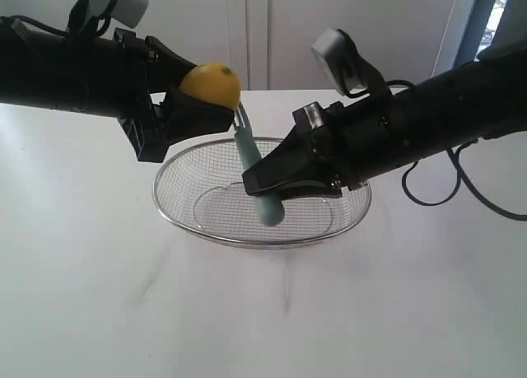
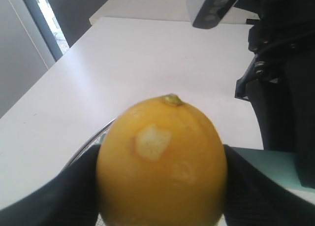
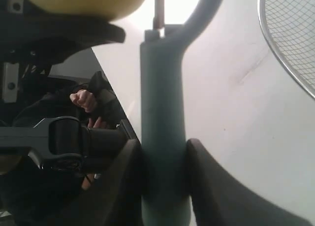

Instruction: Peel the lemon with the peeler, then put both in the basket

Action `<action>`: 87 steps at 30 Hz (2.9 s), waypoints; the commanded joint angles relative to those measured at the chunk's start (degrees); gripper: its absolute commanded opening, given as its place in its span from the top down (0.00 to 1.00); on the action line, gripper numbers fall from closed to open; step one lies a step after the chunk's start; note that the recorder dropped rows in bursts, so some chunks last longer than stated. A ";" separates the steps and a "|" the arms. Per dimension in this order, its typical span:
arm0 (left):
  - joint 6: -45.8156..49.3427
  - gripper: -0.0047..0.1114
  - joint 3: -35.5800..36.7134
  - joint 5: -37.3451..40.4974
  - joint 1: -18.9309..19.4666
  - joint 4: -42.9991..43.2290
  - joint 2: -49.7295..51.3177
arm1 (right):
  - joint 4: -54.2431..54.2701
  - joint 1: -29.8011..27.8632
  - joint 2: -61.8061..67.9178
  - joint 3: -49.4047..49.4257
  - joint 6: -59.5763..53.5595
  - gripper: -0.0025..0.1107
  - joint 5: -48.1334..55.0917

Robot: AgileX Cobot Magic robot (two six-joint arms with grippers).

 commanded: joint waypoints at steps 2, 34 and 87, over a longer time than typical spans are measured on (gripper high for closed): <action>-0.09 0.96 -0.19 0.87 -0.46 -2.12 -0.80 | 1.14 -0.12 -1.55 0.25 -0.83 0.98 -0.03; -0.22 0.96 -0.19 1.10 -0.46 -2.12 -0.80 | 0.30 -2.32 -8.16 0.30 -0.73 0.98 -2.51; -0.24 0.96 -0.19 1.34 -0.46 -2.12 -0.80 | 2.82 -1.91 -3.50 0.91 -0.87 0.98 -0.85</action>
